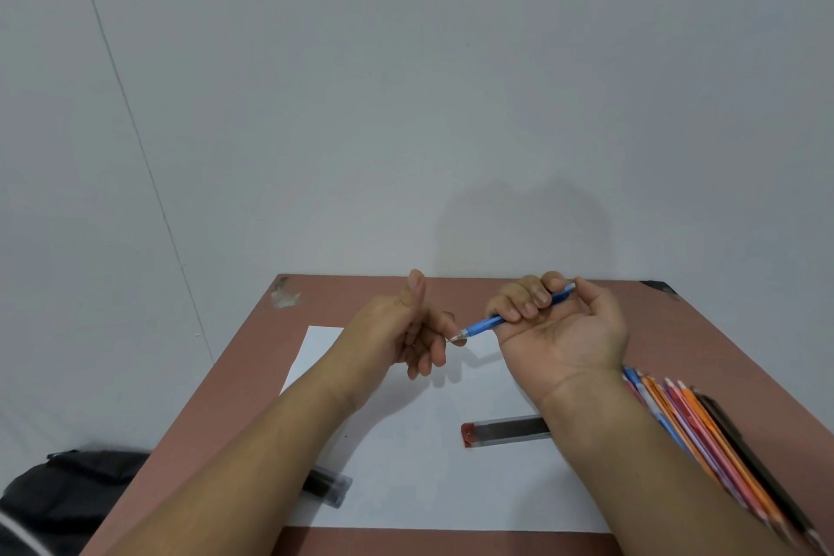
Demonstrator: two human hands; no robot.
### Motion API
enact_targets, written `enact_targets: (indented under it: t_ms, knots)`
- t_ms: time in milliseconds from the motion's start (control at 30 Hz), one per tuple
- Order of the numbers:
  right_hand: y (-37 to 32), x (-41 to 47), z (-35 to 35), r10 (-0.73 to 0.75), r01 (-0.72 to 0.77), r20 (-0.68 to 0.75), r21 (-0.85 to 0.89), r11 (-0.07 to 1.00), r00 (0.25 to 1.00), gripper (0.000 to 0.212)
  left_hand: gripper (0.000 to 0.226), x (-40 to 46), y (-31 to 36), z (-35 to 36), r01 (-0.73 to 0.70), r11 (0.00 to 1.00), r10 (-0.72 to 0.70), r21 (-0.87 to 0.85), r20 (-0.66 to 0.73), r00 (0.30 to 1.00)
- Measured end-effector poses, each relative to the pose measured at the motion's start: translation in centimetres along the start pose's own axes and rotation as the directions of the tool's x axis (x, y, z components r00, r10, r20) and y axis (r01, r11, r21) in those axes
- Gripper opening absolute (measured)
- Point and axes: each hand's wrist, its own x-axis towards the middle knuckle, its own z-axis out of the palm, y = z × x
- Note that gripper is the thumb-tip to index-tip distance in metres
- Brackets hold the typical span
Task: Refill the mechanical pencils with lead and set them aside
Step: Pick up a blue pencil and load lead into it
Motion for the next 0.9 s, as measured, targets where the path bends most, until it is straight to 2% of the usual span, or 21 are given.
enact_targets:
  t_ms: [233, 667, 900]
  knots:
    - [0.02, 0.04, -0.04, 0.000, 0.000, -0.009, 0.002, 1.000, 1.000, 0.039, 0.082, 0.07, 0.02, 0.04, 0.002, 1.000, -0.002, -0.004, 0.008, 1.000]
    - [0.01, 0.02, 0.04, 0.008, -0.008, -0.004, 0.009, 1.000, 1.000, 0.034, 0.083, 0.08, -0.17, -0.10, -0.004, 1.000, 0.004, 0.002, 0.001, 1.000]
    - [0.04, -0.06, 0.03, 0.001, -0.001, -0.011, 0.013, 1.000, 1.000, 0.038, 0.085, 0.09, -0.16, -0.06, -0.006, 1.000, 0.005, 0.017, 0.006, 1.000]
